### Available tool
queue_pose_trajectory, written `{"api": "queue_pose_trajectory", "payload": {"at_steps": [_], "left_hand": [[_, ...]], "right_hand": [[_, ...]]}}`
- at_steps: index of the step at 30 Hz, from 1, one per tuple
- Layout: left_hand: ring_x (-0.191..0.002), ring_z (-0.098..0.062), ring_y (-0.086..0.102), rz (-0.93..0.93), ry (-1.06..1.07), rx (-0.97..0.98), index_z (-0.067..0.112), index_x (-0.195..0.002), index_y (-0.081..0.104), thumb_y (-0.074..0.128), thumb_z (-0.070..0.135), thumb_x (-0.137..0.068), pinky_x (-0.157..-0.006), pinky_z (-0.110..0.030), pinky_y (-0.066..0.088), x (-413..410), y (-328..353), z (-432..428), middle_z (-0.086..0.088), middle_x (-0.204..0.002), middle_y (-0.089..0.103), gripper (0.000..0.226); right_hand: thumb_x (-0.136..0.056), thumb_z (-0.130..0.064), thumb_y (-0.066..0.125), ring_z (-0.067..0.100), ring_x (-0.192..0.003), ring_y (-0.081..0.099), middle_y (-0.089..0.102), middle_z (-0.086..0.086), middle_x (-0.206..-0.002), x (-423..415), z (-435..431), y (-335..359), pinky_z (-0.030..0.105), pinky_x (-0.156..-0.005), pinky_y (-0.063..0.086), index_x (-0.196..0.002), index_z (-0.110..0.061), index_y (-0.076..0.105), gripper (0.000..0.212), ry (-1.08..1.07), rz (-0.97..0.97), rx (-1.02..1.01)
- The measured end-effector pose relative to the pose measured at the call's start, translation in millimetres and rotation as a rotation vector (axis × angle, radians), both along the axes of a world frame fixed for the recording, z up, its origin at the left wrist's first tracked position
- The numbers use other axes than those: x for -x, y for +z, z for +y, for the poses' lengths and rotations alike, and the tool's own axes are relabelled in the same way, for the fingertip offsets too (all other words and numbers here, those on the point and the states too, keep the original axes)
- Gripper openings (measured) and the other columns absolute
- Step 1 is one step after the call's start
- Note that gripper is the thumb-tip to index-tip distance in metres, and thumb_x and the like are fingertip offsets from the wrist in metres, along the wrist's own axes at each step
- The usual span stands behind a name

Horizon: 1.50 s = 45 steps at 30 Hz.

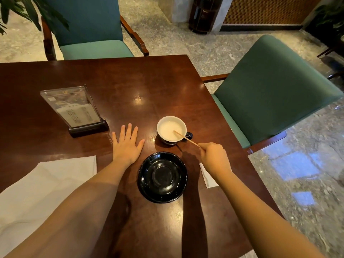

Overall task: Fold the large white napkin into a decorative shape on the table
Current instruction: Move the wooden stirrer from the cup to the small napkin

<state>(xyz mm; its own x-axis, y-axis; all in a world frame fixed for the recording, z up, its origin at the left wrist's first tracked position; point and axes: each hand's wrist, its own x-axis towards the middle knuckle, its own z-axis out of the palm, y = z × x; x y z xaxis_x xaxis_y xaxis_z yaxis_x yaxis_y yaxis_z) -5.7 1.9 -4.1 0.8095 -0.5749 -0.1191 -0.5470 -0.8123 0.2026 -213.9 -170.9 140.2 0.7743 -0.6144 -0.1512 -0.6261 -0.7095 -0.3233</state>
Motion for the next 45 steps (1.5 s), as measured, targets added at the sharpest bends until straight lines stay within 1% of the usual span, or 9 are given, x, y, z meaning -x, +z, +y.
{"api": "queue_pose_trajectory", "payload": {"at_steps": [5,11,14,18,22,29,34,38,45], "left_hand": [[-0.145,-0.02,-0.01,0.018,0.0,-0.011,0.027,-0.148,0.002,0.013,0.06,-0.092,-0.114,-0.051,-0.01,1,3,0,0.0,-0.159,-0.004,0.065],[-0.145,-0.02,-0.012,0.046,-0.004,-0.029,0.028,-0.148,0.001,0.012,0.06,-0.092,-0.114,-0.051,-0.011,0,7,0,0.0,-0.159,-0.006,0.066],[-0.145,-0.02,-0.012,0.038,-0.006,-0.033,0.028,-0.148,0.001,0.011,0.061,-0.092,-0.114,-0.051,-0.01,-1,6,1,0.0,-0.159,-0.006,0.066],[-0.145,-0.02,-0.01,0.03,-0.007,-0.031,0.028,-0.148,0.003,0.011,0.062,-0.091,-0.114,-0.05,-0.01,-3,4,2,0.001,-0.159,-0.004,0.067],[-0.145,-0.021,-0.009,0.022,0.0,-0.035,0.028,-0.148,0.004,0.012,0.062,-0.091,-0.114,-0.049,-0.01,-2,4,1,0.001,-0.159,-0.002,0.067],[-0.145,-0.021,-0.009,0.032,-0.009,-0.043,0.028,-0.149,0.004,0.012,0.062,-0.091,-0.114,-0.049,-0.01,-2,3,2,0.001,-0.159,-0.002,0.067],[-0.145,-0.021,-0.007,0.019,-0.009,-0.037,0.028,-0.148,0.007,0.012,0.062,-0.091,-0.114,-0.05,-0.006,-5,0,2,0.001,-0.16,0.0,0.067],[-0.145,-0.022,-0.006,0.013,-0.011,-0.035,0.028,-0.148,0.007,0.01,0.064,-0.09,-0.114,-0.05,-0.007,-7,-3,3,0.0,-0.16,0.001,0.068],[-0.146,-0.023,-0.005,0.0,-0.015,-0.04,0.027,-0.148,0.007,0.008,0.064,-0.09,-0.114,-0.052,-0.006,-7,-2,3,-0.001,-0.16,0.002,0.069]], "right_hand": [[-0.098,-0.014,0.043,0.032,-0.083,0.062,0.066,0.018,-0.095,14,4,2,0.037,-0.077,0.053,-0.105,-0.003,0.068,0.028,-0.061,-0.04,0.025],[-0.097,-0.012,0.046,0.029,-0.082,0.062,0.066,0.017,-0.093,34,1,-6,0.033,-0.076,0.052,-0.102,-0.001,0.069,0.026,-0.149,-0.057,0.043],[-0.096,-0.012,0.047,0.026,-0.08,0.061,0.064,0.015,-0.089,45,-4,-13,0.03,-0.071,0.049,-0.095,-0.003,0.07,0.025,-0.204,-0.066,0.037],[-0.095,-0.015,0.051,0.02,-0.08,0.058,0.067,0.013,-0.096,72,-6,-24,0.021,-0.067,0.044,-0.106,-0.005,0.07,0.024,-0.319,-0.169,0.047],[-0.093,-0.014,0.054,0.014,-0.07,0.052,0.067,0.011,-0.088,107,0,-42,0.009,-0.054,0.031,-0.106,-0.003,0.071,0.023,-0.525,-0.249,0.02],[-0.091,-0.01,0.056,0.016,-0.07,0.055,0.069,0.012,-0.087,143,27,-61,0.02,-0.062,0.036,-0.099,-0.006,0.074,0.019,-0.683,-0.315,-0.006],[-0.094,-0.016,0.053,0.016,-0.065,0.053,0.063,0.008,-0.087,146,38,-77,0.022,-0.056,0.035,-0.097,-0.01,0.073,0.02,-0.743,-0.235,-0.063],[-0.094,-0.017,0.053,0.015,-0.067,0.047,0.051,0.002,-0.087,148,42,-86,0.025,-0.062,0.035,-0.098,-0.008,0.07,0.02,-0.715,-0.184,-0.047],[-0.092,-0.013,0.056,0.014,-0.084,0.051,0.055,0.002,-0.097,155,42,-94,0.026,-0.073,0.042,-0.099,-0.01,0.064,0.012,-0.618,-0.209,-0.1]]}}
